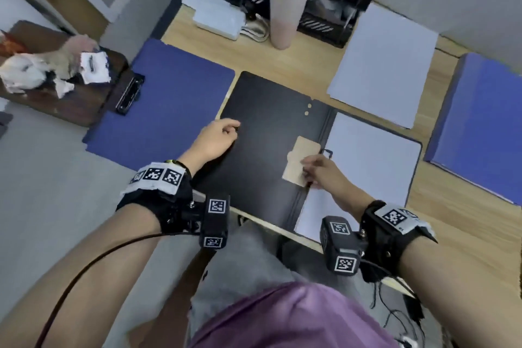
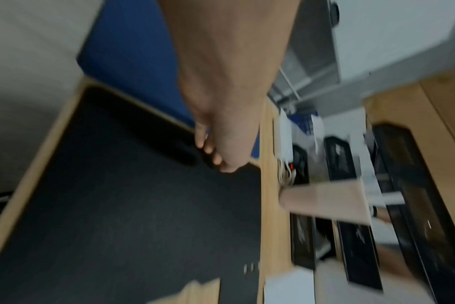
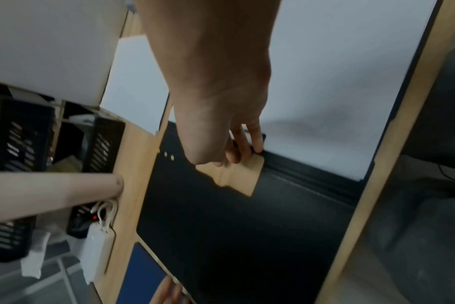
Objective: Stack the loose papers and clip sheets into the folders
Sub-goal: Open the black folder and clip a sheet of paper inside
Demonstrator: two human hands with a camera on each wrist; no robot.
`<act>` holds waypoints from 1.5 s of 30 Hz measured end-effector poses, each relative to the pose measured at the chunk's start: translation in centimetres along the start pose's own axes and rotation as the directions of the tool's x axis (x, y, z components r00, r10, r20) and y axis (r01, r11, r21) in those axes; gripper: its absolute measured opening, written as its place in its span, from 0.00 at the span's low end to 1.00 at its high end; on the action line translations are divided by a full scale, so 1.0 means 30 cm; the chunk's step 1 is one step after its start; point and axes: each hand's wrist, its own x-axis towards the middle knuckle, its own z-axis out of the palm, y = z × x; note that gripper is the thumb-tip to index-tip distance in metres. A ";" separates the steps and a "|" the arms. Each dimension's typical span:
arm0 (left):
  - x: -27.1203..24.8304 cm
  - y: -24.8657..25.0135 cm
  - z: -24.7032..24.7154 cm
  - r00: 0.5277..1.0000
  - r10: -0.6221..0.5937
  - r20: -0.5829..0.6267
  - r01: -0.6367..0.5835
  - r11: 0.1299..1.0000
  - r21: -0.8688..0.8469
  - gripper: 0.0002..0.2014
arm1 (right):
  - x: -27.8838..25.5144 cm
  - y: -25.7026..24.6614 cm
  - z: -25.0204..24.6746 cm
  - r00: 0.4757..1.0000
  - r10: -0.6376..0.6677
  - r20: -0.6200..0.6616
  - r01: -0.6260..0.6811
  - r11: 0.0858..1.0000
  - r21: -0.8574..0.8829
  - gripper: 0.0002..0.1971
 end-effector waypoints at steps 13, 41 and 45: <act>-0.068 -0.210 -0.064 0.987 -0.160 0.025 0.162 0.981 -0.110 0.24 | 0.020 0.010 0.067 1.000 -0.004 0.011 0.005 0.987 -0.163 0.11; -0.304 0.253 -0.042 0.997 -0.071 -0.026 0.068 0.991 -0.115 0.06 | -0.051 0.079 -0.095 0.989 -0.085 0.122 0.063 0.982 0.178 0.12; -0.375 0.374 -0.091 0.983 -0.002 0.186 0.027 0.991 -0.131 0.13 | -0.089 -0.041 -0.071 0.939 -0.134 0.318 0.055 0.968 0.245 0.08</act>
